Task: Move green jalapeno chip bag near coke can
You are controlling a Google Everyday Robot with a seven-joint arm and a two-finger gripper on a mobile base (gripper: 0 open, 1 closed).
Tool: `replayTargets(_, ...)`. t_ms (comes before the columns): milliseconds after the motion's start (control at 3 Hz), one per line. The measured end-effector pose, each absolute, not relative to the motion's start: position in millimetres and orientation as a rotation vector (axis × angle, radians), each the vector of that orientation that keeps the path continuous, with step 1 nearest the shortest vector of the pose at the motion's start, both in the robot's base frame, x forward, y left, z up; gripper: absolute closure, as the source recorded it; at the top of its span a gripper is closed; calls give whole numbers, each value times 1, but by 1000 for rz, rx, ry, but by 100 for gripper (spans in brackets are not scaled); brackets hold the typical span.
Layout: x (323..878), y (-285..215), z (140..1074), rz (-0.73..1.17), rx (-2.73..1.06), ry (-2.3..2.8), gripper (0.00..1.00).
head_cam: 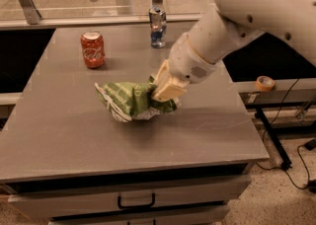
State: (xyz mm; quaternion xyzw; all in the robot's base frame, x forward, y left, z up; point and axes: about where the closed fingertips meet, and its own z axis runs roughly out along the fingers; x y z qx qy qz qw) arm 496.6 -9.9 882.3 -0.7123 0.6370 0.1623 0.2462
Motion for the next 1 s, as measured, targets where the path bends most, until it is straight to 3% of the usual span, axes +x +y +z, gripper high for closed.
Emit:
replayTargets(667, 584, 13, 895, 305, -1827, 1749, 100)
replayTargets(1000, 618, 26, 899, 267, -1790, 1743, 82)
